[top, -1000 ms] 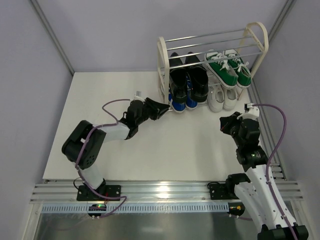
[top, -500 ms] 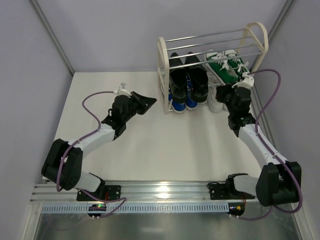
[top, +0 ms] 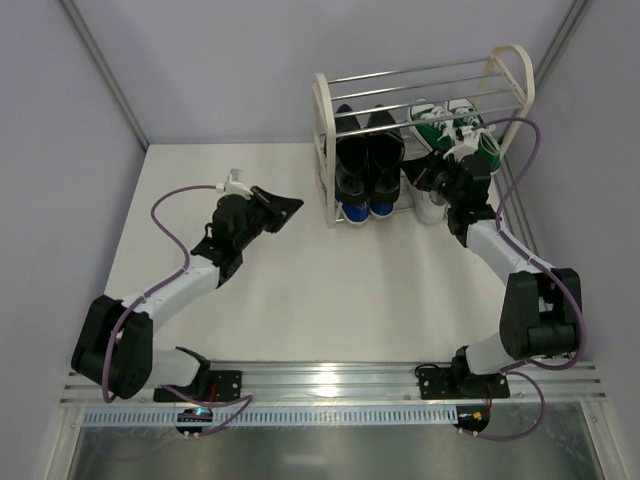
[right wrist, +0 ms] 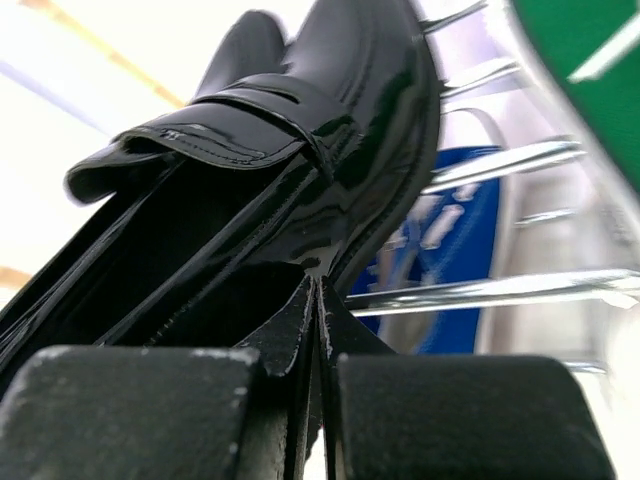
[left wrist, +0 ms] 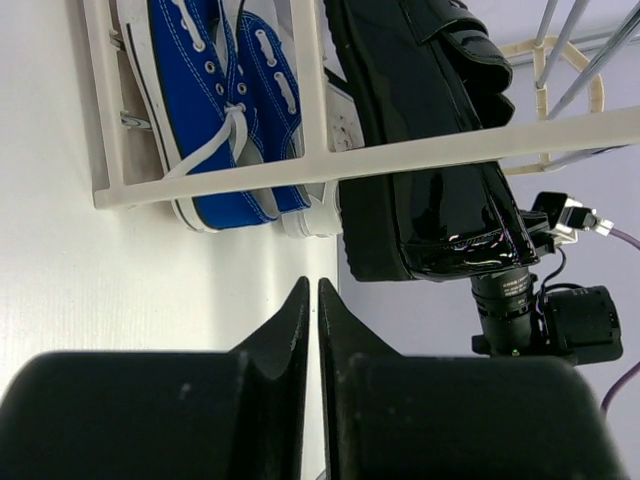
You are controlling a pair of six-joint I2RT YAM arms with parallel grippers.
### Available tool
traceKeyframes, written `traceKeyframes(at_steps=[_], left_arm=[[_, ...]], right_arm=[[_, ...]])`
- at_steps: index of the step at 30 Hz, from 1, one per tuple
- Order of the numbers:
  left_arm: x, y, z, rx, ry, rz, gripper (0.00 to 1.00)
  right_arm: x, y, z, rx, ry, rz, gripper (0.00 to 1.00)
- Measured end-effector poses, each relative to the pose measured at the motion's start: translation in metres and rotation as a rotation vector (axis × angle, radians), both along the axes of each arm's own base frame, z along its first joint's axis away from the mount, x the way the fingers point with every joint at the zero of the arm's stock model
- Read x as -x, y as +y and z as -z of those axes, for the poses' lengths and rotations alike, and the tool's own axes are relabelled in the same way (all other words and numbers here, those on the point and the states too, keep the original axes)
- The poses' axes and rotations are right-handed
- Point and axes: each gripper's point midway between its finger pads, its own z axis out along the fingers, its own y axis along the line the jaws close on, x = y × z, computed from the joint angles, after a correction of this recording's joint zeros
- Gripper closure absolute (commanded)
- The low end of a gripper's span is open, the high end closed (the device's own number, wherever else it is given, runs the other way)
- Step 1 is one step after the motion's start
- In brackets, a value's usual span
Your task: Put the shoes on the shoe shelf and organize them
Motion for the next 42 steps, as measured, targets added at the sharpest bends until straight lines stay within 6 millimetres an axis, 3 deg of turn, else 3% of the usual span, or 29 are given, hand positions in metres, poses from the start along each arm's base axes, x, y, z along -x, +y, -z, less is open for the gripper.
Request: traceKeyframes(at_steps=[7,11,14,17,21,24,27,29,30,33,39,42], left_arm=[[0.000,0.002,0.003,-0.008,0.006,-0.001,0.97],[0.002,0.005,0.004,-0.024,0.014,-0.001,0.94],[0.006,0.009,0.002,-0.056,0.007,0.001,0.87],[0.015,0.017,-0.009,-0.129,-0.012,0.007,0.81],[0.029,0.028,-0.047,-0.191,-0.102,0.014,0.79],[0.047,0.040,-0.082,-0.233,-0.193,0.013,0.76],[0.066,0.053,-0.098,-0.274,-0.245,0.007,0.75],[0.078,0.061,-0.100,-0.314,-0.265,0.011,0.63],[0.084,0.064,-0.100,-0.329,-0.266,0.014,0.38],[0.097,0.072,-0.096,-0.386,-0.259,0.031,0.01],[0.115,0.084,-0.087,-0.457,-0.216,0.048,0.00],[0.121,0.088,-0.086,-0.480,-0.205,0.054,0.00]], right_arm=[[0.004,0.011,-0.002,-0.025,0.005,-0.061,0.96],[0.011,0.003,0.000,0.007,0.046,0.008,0.96],[0.023,-0.012,-0.013,0.060,0.044,0.107,0.96],[0.044,-0.039,-0.044,0.123,-0.017,0.231,0.92],[0.085,-0.060,-0.084,0.177,-0.124,0.301,0.92],[0.123,-0.059,-0.092,0.204,-0.161,0.262,0.96],[0.157,-0.054,-0.092,0.213,-0.179,0.209,0.94],[0.180,-0.050,-0.091,0.217,-0.186,0.170,0.77],[0.190,-0.049,-0.090,0.222,-0.187,0.151,0.01],[0.215,-0.046,-0.092,0.237,-0.194,0.113,0.00],[0.251,-0.042,-0.121,0.251,-0.208,0.057,0.00],[0.266,-0.042,-0.125,0.254,-0.222,0.050,0.00]])
